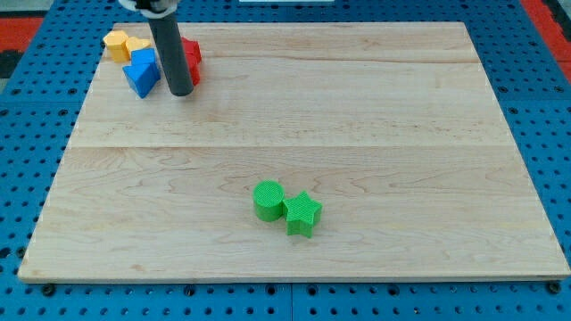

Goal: Slide the green star along with the green circle towards the center left

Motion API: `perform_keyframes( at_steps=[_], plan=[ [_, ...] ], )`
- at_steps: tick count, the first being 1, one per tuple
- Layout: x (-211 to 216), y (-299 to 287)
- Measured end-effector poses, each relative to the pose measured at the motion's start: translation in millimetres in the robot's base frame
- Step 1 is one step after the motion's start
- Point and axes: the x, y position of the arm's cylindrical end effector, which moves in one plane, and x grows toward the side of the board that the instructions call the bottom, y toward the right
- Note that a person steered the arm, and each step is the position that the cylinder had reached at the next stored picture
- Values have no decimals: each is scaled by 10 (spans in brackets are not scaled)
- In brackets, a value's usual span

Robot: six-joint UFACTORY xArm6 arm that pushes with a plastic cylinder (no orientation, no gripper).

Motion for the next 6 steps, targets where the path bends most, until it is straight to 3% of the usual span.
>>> perform_keyframes(
  at_steps=[1, 2, 3, 4, 5, 6],
  plan=[
    [157, 1023],
    [632, 2214],
    [1575, 2764],
    [2395, 2531],
    [2737, 2551],
    [2765, 2502]
  ],
)
